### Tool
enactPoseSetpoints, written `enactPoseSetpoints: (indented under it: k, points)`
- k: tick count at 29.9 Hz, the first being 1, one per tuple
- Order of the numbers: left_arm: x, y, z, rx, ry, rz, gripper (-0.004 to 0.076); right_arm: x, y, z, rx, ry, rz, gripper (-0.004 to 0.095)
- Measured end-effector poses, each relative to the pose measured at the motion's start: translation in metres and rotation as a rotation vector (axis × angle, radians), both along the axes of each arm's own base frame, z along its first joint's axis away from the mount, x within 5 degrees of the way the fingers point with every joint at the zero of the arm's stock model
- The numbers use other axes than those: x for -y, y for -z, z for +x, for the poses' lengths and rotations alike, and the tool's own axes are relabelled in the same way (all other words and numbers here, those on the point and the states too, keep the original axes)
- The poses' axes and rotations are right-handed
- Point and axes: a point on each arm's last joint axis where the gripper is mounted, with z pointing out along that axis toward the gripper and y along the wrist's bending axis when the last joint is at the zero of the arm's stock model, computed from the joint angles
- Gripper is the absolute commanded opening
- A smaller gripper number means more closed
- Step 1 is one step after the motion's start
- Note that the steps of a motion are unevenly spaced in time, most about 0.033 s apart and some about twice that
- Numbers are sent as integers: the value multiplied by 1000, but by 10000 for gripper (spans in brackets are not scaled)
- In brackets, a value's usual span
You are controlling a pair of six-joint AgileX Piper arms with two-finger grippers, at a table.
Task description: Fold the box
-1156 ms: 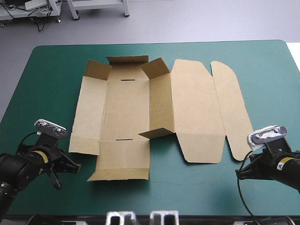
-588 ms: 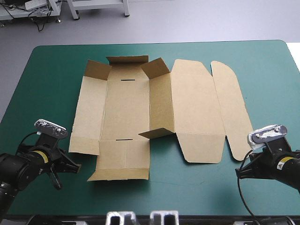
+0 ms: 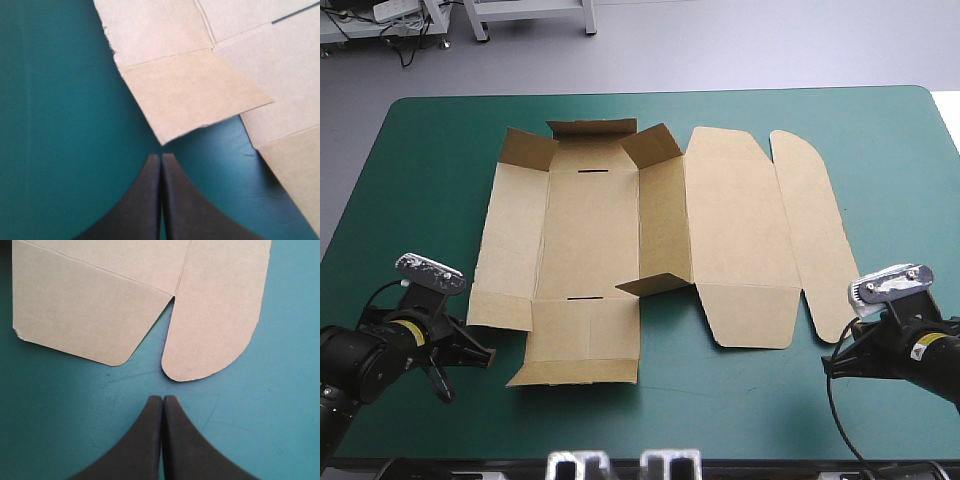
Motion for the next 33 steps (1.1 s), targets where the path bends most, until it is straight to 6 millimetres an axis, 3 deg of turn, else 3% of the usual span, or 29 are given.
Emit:
enactPoseSetpoints:
  k: [3, 6, 10, 14, 17, 20, 26, 30, 33]
  points:
    - [8, -1, 14, -14, 20, -27, 15, 0, 0, 0, 2, 0, 0, -20]
    - [22, -2, 41, -28, 73, -46, 15, 0, 0, 0, 2, 0, 0, -20]
    - [41, -5, 95, -52, 137, -72, 15, 0, 0, 0, 2, 0, 0, -20]
    - [38, -3, 147, -120, 165, -179, 15, 0, 0, 0, 2, 0, 0, -20]
    - [20, 5, 174, -191, 181, -280, 14, 0, 0, 0, 2, 0, 0, -19]
    - [-8, 13, 189, -235, 147, -365, 15, 0, 0, 0, 2, 0, 0, -20]
    - [-73, 19, 190, -238, -37, -447, 32, 0, 0, 0, 2, 0, 0, -20]
    - [-108, 25, 182, -277, -147, -495, 155, 0, 0, 1, 9, 1, 1, -20]
    - [-119, 36, 181, -322, -180, -513, 288, 0, -2, 2, 28, 2, 5, -20]
